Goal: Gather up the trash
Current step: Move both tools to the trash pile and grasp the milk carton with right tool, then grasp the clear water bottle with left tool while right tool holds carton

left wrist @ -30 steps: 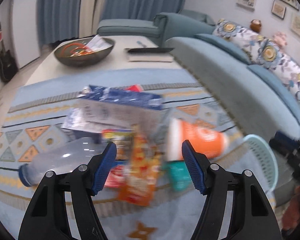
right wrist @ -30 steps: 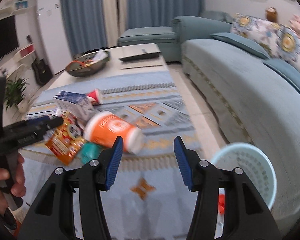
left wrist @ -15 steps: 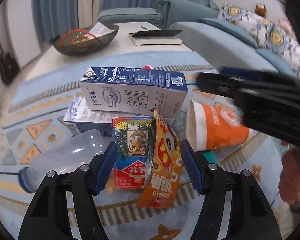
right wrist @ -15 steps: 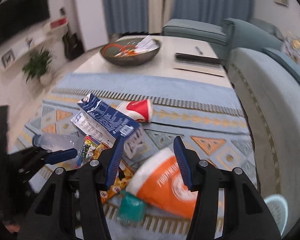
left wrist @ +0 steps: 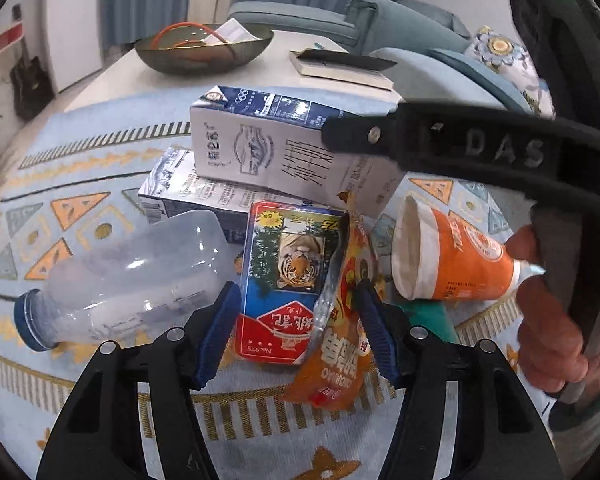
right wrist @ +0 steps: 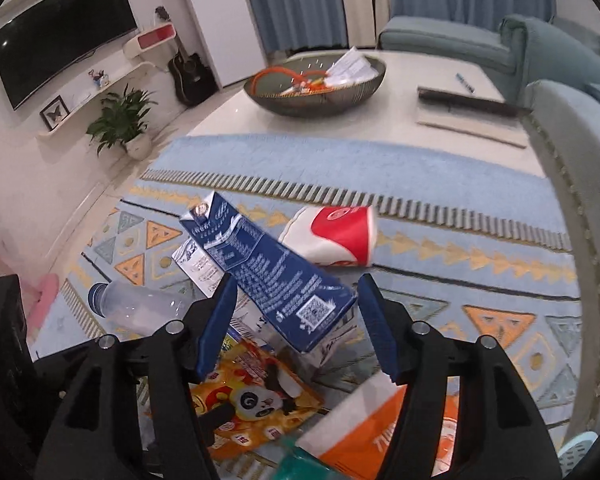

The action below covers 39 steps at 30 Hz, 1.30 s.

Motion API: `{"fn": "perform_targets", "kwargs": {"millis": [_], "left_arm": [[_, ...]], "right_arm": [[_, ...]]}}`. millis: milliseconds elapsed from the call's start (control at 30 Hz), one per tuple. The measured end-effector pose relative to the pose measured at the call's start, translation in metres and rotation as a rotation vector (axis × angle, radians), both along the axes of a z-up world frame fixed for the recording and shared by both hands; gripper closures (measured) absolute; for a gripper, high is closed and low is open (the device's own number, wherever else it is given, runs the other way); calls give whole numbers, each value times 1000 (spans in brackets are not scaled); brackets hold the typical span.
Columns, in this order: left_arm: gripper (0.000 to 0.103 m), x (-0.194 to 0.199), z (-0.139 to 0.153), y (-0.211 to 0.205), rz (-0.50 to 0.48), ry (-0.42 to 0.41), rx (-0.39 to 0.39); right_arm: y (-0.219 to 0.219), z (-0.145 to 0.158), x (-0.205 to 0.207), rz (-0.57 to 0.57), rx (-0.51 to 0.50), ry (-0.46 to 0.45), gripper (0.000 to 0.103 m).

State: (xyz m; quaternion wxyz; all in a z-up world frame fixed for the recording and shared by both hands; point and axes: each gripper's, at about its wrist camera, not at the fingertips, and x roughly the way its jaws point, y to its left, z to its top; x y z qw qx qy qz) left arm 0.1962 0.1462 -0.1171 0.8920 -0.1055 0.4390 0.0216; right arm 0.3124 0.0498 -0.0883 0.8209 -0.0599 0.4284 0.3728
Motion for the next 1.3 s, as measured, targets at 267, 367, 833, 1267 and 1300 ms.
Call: {"fn": "perform_targets", "kwargs": {"millis": [267, 367, 833, 1267, 1300], "left_arm": [[94, -5, -1, 6, 40, 3, -5], [103, -5, 1, 7, 34, 8, 3], [102, -16, 23, 11, -77, -80, -87], [68, -4, 14, 53, -12, -44, -146], [68, -4, 15, 55, -7, -44, -143]], "right_arm": [[1, -8, -9, -58, -12, -20, 57], [-7, 2, -16, -114, -2, -68, 59], [-113, 62, -106, -365, 7, -176, 60], [-172, -10, -187, -502, -128, -124, 59], [-169, -16, -190, -491, -135, -108, 59]]}}
